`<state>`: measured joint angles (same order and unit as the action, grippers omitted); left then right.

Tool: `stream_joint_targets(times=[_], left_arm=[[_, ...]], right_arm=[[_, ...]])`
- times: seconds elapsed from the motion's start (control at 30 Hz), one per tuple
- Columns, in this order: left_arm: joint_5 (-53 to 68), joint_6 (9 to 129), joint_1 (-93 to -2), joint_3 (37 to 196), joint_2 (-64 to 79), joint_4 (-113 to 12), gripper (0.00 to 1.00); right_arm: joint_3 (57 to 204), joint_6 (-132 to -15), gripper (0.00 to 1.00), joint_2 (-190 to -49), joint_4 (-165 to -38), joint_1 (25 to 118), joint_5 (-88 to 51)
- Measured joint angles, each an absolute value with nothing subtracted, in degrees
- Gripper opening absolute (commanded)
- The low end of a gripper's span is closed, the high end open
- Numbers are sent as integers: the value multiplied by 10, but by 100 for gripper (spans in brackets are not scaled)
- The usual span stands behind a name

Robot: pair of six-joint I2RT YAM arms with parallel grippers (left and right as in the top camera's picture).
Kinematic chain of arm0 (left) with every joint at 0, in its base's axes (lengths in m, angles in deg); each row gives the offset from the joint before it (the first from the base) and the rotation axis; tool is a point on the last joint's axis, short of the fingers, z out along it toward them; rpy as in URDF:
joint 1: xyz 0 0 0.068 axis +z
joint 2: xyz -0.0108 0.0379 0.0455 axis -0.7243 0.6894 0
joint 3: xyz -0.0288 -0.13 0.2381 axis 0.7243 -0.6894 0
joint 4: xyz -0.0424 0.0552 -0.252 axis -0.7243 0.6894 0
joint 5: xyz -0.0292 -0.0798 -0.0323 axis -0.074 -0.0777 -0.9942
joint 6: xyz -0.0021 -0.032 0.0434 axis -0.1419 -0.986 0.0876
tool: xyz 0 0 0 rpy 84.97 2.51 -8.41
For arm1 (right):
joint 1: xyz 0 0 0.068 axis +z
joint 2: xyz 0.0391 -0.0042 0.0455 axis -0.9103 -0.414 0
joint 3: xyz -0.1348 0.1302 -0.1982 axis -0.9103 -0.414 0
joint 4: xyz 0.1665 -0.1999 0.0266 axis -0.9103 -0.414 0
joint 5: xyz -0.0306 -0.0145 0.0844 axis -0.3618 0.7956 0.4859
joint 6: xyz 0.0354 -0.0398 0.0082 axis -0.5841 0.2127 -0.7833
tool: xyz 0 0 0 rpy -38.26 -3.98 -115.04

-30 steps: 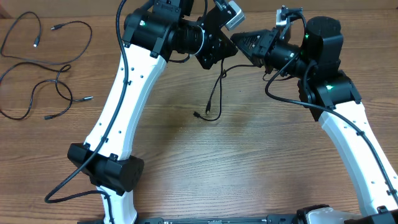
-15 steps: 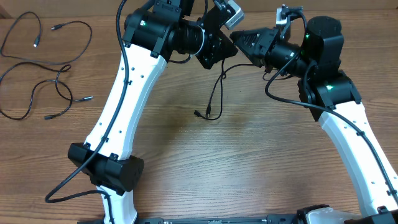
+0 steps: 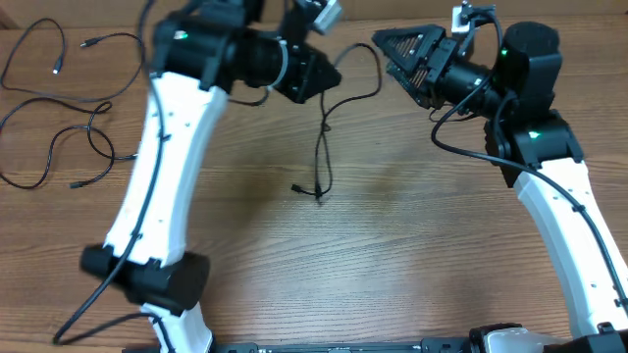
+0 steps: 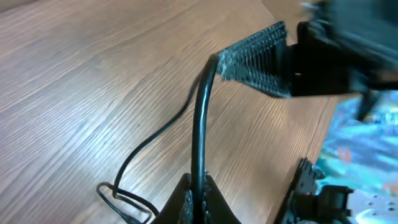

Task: Untangle cables
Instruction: 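Carry the held cable with the left gripper to the far left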

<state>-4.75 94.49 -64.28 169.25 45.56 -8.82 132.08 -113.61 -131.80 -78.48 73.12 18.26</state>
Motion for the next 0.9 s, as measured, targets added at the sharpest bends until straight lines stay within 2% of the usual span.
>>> stream_joint_targets(times=[0.27, 0.57, 0.9], left_arm=[[-40, 844, -565, 1693, 375, -42, 4], [27, 701, -458, 1693, 337, 30, 4], [77, 661, -290, 1693, 334, 118, 4]], right_arm=[[1321, -1124, 95, -1318, -791, 687, 216], [1321, -1115, 96, -1318, -818, 668, 228], [1321, -1095, 96, -1318, -836, 668, 229]])
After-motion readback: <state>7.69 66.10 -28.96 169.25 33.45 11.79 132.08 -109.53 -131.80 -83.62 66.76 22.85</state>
